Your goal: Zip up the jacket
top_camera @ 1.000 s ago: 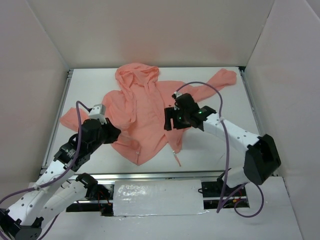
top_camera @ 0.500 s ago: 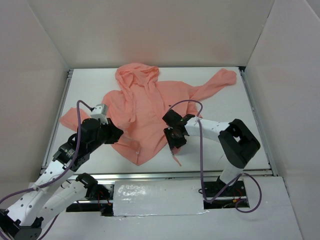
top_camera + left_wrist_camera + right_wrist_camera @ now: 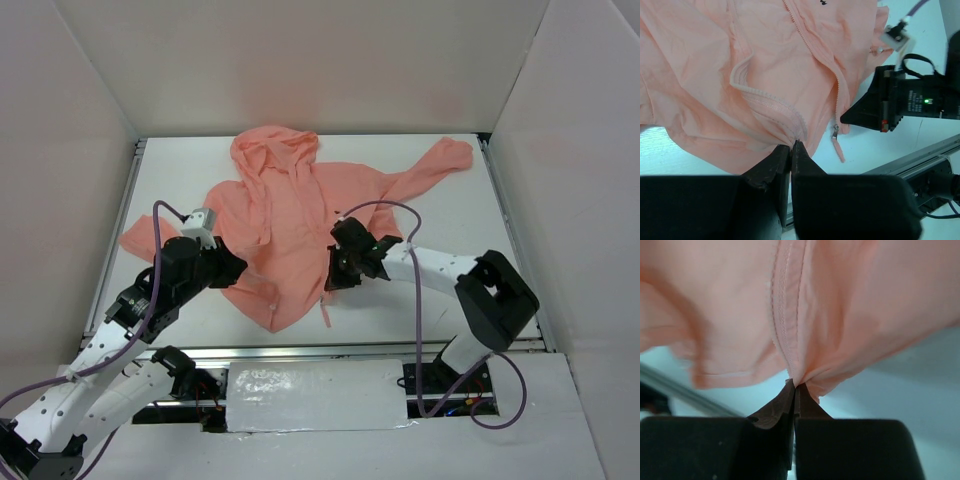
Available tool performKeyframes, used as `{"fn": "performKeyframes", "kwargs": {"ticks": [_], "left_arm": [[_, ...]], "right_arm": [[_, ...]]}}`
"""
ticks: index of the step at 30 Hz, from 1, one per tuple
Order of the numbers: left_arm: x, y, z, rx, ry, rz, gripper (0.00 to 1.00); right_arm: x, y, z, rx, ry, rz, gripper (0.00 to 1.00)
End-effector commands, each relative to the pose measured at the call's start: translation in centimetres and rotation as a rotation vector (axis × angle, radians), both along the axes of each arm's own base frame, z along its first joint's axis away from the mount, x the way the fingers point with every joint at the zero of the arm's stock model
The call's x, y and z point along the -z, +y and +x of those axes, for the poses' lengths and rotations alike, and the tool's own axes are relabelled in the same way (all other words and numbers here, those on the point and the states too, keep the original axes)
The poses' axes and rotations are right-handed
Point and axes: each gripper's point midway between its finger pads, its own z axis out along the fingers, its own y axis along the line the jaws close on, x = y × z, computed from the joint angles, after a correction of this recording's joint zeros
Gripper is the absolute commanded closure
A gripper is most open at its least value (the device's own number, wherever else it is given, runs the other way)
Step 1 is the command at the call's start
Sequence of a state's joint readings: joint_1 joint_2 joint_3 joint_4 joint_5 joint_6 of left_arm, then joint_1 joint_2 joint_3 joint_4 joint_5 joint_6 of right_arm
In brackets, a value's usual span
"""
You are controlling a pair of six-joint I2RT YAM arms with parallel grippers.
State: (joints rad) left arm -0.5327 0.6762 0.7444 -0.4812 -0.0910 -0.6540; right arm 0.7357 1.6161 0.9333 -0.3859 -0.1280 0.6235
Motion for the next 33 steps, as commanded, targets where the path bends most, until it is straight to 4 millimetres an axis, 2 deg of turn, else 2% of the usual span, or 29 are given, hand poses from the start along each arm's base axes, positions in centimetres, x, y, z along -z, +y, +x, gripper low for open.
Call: {"fn": "performKeyframes", "kwargs": {"ticks": [1,3,5,8,10,13,14,15,17,21,24,26,28,30,31,33], "left_arm": [[-1.4,-0.4,0.2,0.025,-0.051,-0.015,1.00],[-1.5,-0.4,0.2,0.027,-0.050,-0.014,1.00],[-1.5,-0.3,0.1,0.026,-0.049,-0.011,1.00],[-1.6,-0.3,0.0,0.028,-0.056,-0.018,1.00],[-1.5,-0.4,0.0,0.031,-0.053,-0.018,1.00],[-1.5,-0.5,0.0,0.036,-0.052,-0.018,1.00],[-1.6,-0.4,0.0,0.035,-0.055,-0.019,1.00],[-1.6,-0.4,0.0,0.035,-0.053,-0.018,1.00],[-1.4,-0.5,-0.1,0.039,-0.050,-0.019,1.00],[-1.5,-0.4,-0.1,0.039,-0.052,-0.016,1.00],[-1.5,-0.5,-0.2,0.041,-0.053,-0.020,1.00],[-1.6,-0.5,-0.1,0.039,-0.055,-0.020,1.00],[-1.7,-0.5,-0.1,0.039,-0.057,-0.019,1.00],[-1.7,-0.4,0.0,0.033,-0.057,-0.016,1.00],[-1.8,-0.4,0.1,0.032,-0.060,-0.016,1.00],[-1.8,-0.4,0.1,0.029,-0.061,-0.015,1.00]], "right_arm": [[-4.7,3.9,1.4,0.200,-0.017,0.304,1.00],[-4.0,4.2,1.4,0.294,0.020,0.336,1.00],[-2.2,4.0,1.4,0.376,0.071,0.317,1.00],[0.2,3.9,0.8,0.410,0.126,0.302,1.00],[1.3,4.1,0.0,0.401,0.172,0.295,0.96],[1.5,4.4,-1.0,0.359,0.195,0.293,0.82],[1.3,4.3,-1.1,0.353,0.186,0.295,0.74],[0.2,4.5,-1.2,0.336,0.157,0.313,0.53],[-0.6,3.9,-1.1,0.309,0.107,0.301,0.44],[-3.2,2.6,-0.5,0.192,-0.046,0.228,0.42],[-3.6,1.3,-0.1,0.013,-0.166,0.082,0.43],[-2.7,0.1,-0.8,-0.128,-0.198,-0.030,0.44],[-2.2,0.4,-2.2,-0.250,-0.204,-0.084,0.46],[-2.2,0.4,-2.8,-0.354,-0.258,-0.140,0.48],[-2.3,1.1,-3.5,-0.403,-0.287,-0.148,0.48],[-2.8,1.2,-3.0,-0.427,-0.347,-0.185,0.47]]}}
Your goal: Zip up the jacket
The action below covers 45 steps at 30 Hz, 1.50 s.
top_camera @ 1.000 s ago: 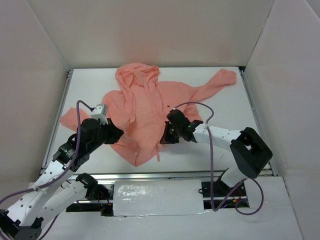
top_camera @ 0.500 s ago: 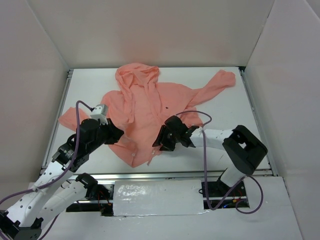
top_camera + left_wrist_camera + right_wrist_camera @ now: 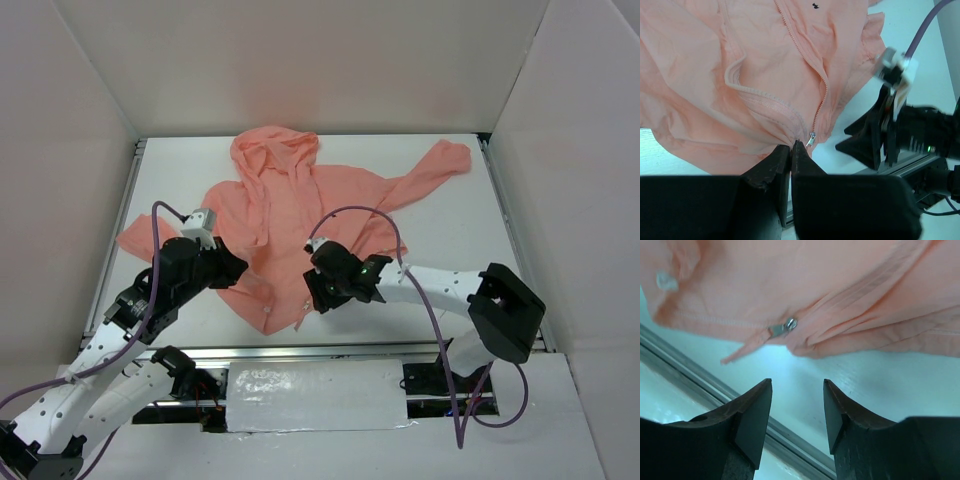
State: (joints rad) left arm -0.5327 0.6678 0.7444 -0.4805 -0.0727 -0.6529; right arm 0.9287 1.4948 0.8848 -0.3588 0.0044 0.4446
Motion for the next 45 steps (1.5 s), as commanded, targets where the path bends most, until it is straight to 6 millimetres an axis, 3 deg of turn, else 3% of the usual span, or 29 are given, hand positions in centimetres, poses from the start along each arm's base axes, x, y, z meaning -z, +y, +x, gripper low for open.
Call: {"fn": "performKeyframes", "kwargs": {"ticks": [1,7,14,34,37,45], "left_arm": [[-1.6,-0.1,0.4,0.012,-0.058,-0.006,1.00],[-1.2,-0.4,0.4,0.022,-0.048,-0.005,1.00],[-1.5,-0.5,0.3,0.030,-0.056,-0.010,1.00],[-1.6,-0.6,0.1,0.042,-0.064,-0.018,1.00],[-1.8,-0.6,0.1,0.043,-0.068,-0.019,1.00],[-1.7,-0.5,0.1,0.043,-0.066,-0.017,1.00]], "right_arm": [[-1.0,-0.3,0.5,-0.158,-0.148,-0.125,0.47],[-1.3,1.5,2.1,-0.218,-0.209,-0.156,0.44],[0.5,2.3,3.4,-0.253,-0.210,-0.245,0.44],[3.9,2.2,1.2,-0.347,-0.103,-0.294,0.46],[4.2,2.0,1.2,-0.340,-0.100,-0.311,0.50],[3.9,2.3,1.2,-0.336,-0.103,-0.290,0.80]]}}
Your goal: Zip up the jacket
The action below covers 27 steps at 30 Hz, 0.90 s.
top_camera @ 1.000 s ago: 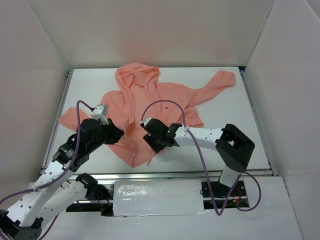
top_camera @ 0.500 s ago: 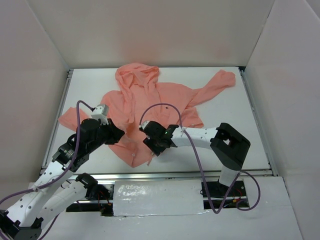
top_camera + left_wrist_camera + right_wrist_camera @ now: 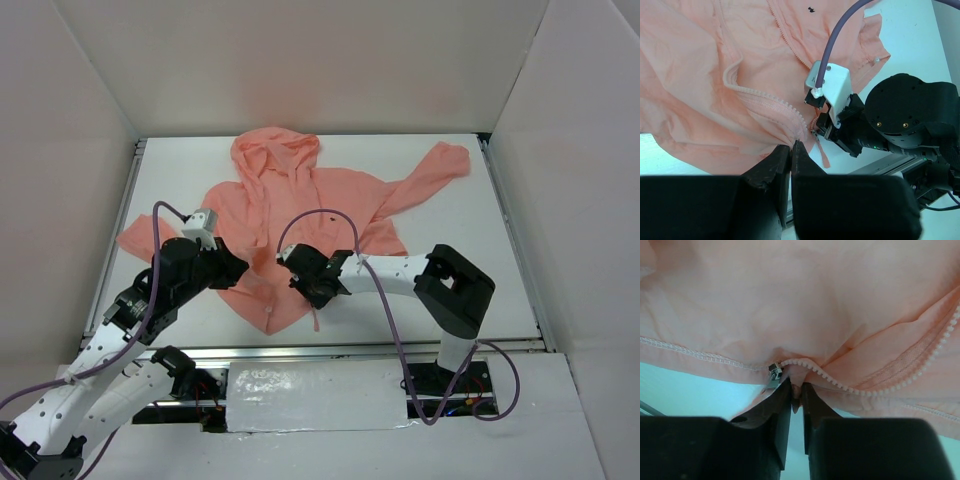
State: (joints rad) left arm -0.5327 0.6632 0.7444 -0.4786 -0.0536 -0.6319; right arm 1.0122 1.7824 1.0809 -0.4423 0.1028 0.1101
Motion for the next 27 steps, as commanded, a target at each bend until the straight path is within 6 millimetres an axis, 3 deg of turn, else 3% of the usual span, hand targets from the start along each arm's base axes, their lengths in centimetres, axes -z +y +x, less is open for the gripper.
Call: {"fn": "performKeyframes", "kwargs": {"ticks": [1,14,15,17,21,25,27], "left_arm": [[-1.6,-0.4,0.3,0.017,-0.055,-0.023,1.00],[-1.2,-0.5,0.4,0.021,-0.042,-0.018,1.00],[-1.2,-0.5,0.3,0.022,-0.041,-0.018,1.00],[-1.2,-0.5,0.4,0.021,-0.040,-0.016,1.00],[-1.2,-0.6,0.5,0.023,-0.039,-0.015,1.00],[-1.1,-0.6,0.5,0.025,-0.038,-0.014,1.00],[-1.1,-0.6,0.6,0.023,-0.038,-0.014,1.00]], "right_arm": [[-0.7,0.7,-0.1,-0.011,-0.001,0.017,0.83],[-4.9,1.5,0.1,0.022,-0.052,0.145,0.90],[-5.2,1.5,0.1,0.022,-0.054,0.149,0.97],[-5.8,1.5,0.2,0.029,-0.065,0.166,1.00],[-6.4,1.3,0.0,0.030,-0.071,0.176,0.95],[-6.1,0.9,0.0,0.040,-0.075,0.169,0.82],[-5.8,0.8,-0.1,0.041,-0.072,0.165,0.82]]}}
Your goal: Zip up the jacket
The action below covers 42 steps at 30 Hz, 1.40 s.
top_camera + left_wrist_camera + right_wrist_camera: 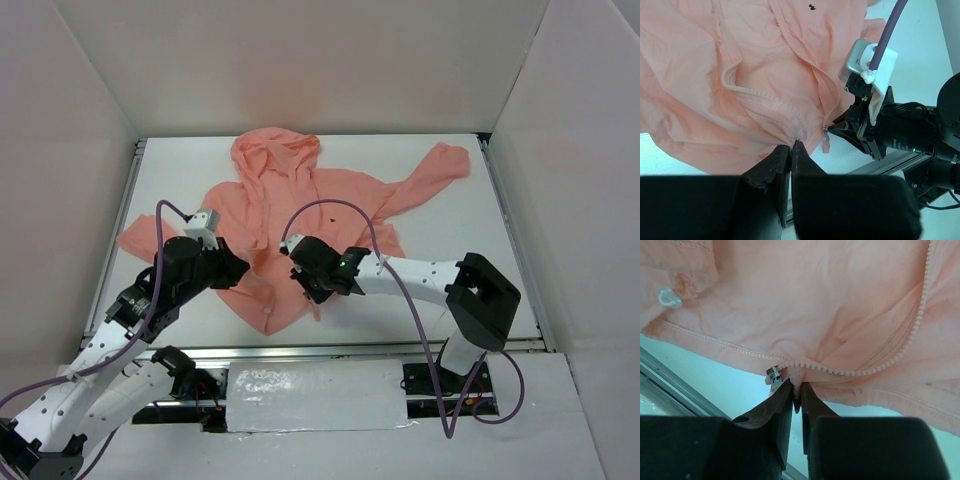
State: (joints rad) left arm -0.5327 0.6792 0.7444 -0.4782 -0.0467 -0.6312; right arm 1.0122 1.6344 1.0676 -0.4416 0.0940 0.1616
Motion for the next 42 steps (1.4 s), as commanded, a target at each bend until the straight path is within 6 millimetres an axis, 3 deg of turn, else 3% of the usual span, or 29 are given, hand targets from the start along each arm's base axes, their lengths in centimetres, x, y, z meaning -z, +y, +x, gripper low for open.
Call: {"fn": "performKeyframes", "kwargs": {"ticks": [1,6,12,17,23,24,27,28,34,42], "left_arm": [[-1.5,-0.5,0.5,0.018,-0.052,-0.020,1.00],[-1.5,-0.5,0.4,0.020,-0.052,-0.021,1.00],[-1.3,-0.6,0.4,0.025,-0.049,-0.022,1.00],[-1.4,-1.2,0.5,0.052,-0.063,-0.039,1.00],[-2.6,-4.7,0.9,0.212,-0.168,-0.161,1.00],[-2.5,-5.6,0.8,0.256,-0.168,-0.176,1.00],[-2.4,-7.2,1.8,0.317,-0.194,-0.190,1.00],[-2.2,-7.6,2.0,0.329,-0.191,-0.188,1.00],[-0.4,-10.0,3.2,0.414,-0.170,-0.152,1.00],[1.2,-12.2,2.7,0.482,-0.166,-0.116,1.00]], "right_arm": [[-0.9,0.0,-0.2,0.000,-0.021,0.030,0.81],[-0.4,-0.1,-0.4,0.003,-0.008,0.022,0.84],[-1.8,-0.1,-0.5,0.006,-0.026,0.064,0.99],[-3.6,0.7,-0.1,0.131,-0.030,0.196,1.00],[-6.7,0.9,0.8,0.502,0.027,0.385,1.00],[-6.6,0.0,1.0,0.551,0.020,0.347,1.00],[-8.1,0.2,1.5,0.618,0.013,0.333,1.00],[-7.5,-0.7,1.4,0.643,0.010,0.268,1.00],[-9.0,-2.0,0.7,0.668,0.003,0.240,1.00],[-7.9,-2.0,-0.3,0.626,0.055,0.210,1.00]]}}
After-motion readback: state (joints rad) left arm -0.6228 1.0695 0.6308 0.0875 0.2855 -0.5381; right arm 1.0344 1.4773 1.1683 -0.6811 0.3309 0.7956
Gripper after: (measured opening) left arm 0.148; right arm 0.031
